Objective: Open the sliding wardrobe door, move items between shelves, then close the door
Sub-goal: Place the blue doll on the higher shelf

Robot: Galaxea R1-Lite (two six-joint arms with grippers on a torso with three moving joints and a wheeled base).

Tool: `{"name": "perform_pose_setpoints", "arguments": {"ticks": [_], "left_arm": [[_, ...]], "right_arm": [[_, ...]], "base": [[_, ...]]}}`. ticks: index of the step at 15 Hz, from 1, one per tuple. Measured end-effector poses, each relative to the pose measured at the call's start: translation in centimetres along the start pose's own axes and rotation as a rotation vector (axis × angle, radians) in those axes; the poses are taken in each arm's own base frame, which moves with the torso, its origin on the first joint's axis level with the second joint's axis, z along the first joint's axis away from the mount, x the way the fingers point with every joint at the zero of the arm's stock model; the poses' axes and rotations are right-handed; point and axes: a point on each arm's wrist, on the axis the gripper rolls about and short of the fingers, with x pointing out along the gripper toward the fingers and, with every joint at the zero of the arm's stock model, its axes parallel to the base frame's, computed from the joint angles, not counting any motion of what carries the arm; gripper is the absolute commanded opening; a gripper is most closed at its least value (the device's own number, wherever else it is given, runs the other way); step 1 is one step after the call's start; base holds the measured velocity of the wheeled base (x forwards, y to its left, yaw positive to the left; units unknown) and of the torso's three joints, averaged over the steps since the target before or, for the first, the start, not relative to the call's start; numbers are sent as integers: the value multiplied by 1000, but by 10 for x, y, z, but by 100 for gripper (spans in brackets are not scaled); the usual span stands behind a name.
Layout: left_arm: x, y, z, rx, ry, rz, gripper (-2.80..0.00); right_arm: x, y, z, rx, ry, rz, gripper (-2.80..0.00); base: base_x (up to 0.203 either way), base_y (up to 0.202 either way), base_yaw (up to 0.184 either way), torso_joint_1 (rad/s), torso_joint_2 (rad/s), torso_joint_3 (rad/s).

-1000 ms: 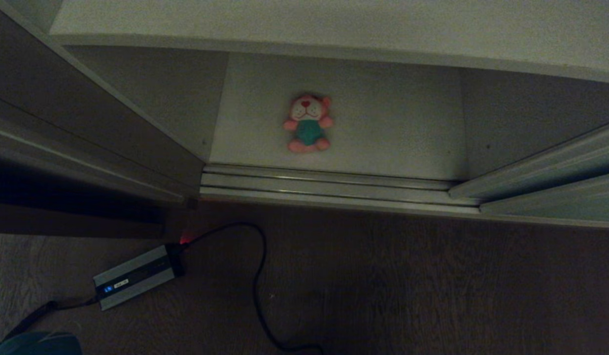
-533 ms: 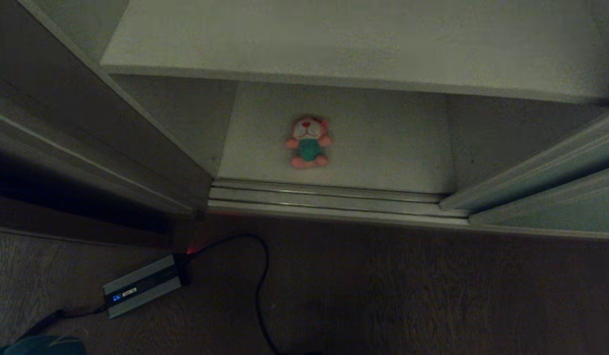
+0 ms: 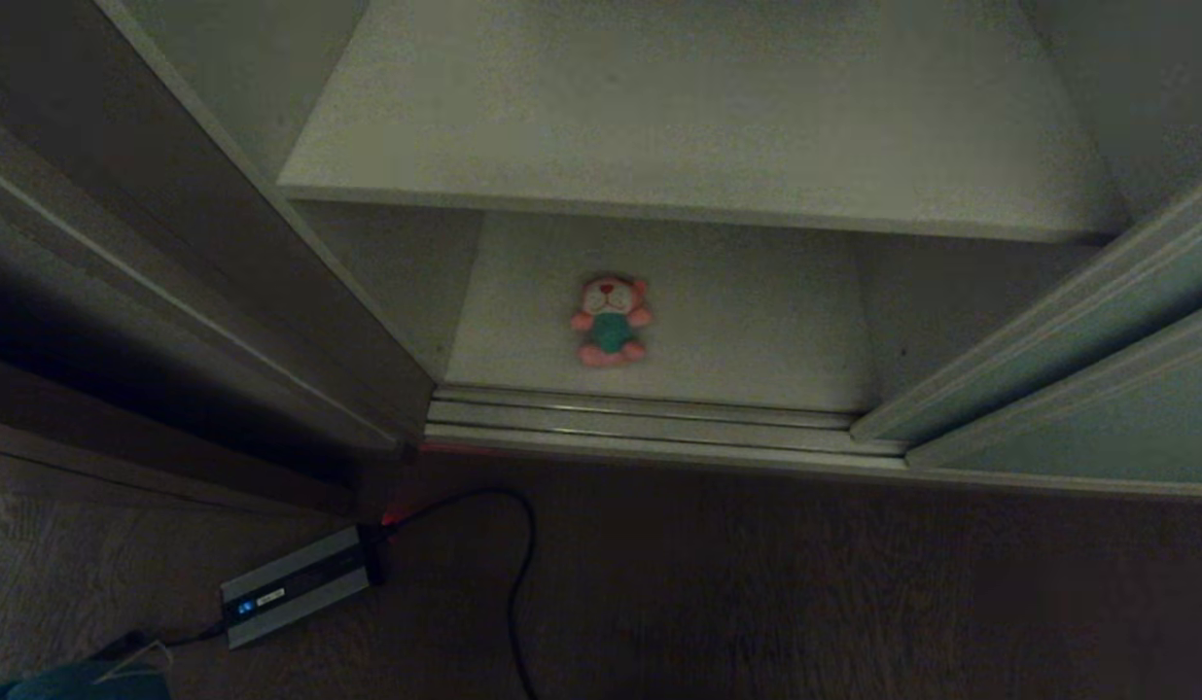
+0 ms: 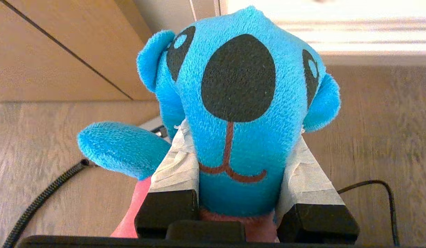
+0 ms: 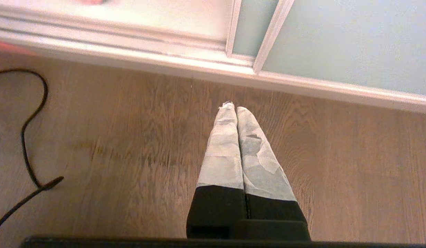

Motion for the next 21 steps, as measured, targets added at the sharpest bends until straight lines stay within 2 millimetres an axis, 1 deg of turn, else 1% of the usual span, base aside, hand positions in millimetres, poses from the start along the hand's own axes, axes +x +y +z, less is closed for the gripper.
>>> {"name": "perform_pose_setpoints", "arguments": {"ticks": [13,21], "left_arm": [[0,0,0,-2,4,-1,-280],[0,0,0,-14,3,1,-280]], "right_arm": [[0,0,0,0,0,0,-280],[0,0,0,0,0,0,-280]], "base": [[0,0,0,3,2,203],[0,0,0,0,1,48]]}}
